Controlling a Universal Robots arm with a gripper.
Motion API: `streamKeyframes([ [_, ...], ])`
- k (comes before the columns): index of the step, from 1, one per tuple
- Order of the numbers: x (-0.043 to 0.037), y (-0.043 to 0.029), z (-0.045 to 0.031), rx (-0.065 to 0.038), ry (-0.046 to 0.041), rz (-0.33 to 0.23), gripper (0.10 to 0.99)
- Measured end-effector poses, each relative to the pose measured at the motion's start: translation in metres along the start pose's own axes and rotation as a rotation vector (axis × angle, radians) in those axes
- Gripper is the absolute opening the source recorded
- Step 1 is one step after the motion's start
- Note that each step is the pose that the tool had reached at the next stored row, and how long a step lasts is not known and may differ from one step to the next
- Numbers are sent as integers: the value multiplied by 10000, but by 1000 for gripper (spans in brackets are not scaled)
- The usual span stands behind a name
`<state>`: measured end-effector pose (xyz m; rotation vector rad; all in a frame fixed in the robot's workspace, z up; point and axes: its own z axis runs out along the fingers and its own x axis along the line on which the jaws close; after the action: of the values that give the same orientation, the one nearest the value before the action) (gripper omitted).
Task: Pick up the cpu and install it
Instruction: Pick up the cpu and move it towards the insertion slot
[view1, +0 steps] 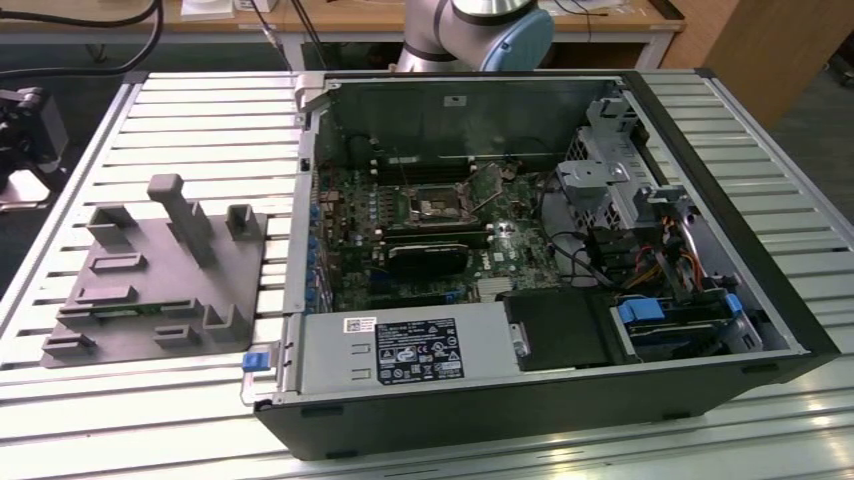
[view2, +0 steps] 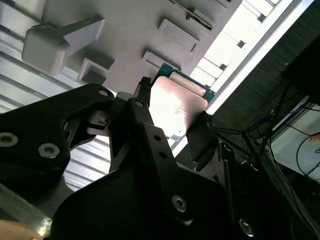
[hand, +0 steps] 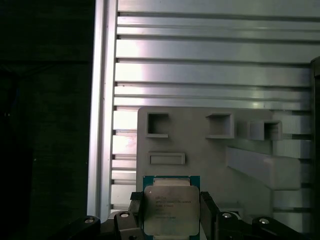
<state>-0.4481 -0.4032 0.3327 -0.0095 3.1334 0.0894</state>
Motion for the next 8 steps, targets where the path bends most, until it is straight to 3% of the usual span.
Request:
streamKeyframes([
  [8,-1,6,-105,0,0,-1,537],
])
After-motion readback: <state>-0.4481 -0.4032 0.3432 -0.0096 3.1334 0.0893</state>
